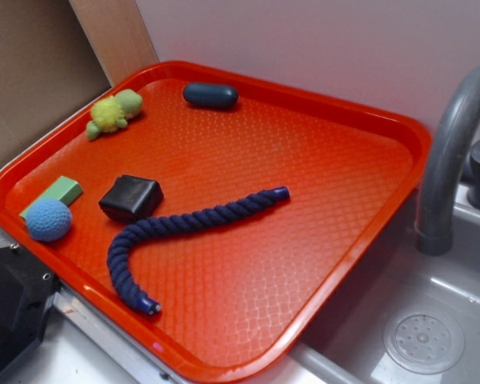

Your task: Grab the blue ball.

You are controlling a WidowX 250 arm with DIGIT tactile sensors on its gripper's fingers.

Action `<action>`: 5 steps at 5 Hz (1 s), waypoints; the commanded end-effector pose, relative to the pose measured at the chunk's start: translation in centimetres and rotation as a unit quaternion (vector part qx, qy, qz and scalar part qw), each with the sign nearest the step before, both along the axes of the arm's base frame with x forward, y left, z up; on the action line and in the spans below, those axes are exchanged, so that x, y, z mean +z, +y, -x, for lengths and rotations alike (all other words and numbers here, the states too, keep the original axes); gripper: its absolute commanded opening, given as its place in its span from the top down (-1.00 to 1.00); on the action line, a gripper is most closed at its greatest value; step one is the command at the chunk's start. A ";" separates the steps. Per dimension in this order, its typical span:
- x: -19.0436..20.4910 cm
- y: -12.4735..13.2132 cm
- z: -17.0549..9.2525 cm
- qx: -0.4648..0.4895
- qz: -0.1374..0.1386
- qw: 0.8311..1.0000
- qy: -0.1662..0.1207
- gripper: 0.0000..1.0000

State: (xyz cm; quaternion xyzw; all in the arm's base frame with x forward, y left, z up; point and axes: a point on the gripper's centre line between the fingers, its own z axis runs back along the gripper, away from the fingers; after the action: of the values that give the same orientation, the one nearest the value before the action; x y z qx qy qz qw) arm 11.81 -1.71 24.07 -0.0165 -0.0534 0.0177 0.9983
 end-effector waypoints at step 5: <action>-15.6 4.6 -1.7 0.349 0.063 0.935 0.007 -1.00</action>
State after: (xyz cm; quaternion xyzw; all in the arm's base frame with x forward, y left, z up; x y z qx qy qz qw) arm 13.43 2.57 7.85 -0.0557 -0.0315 0.3598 0.9308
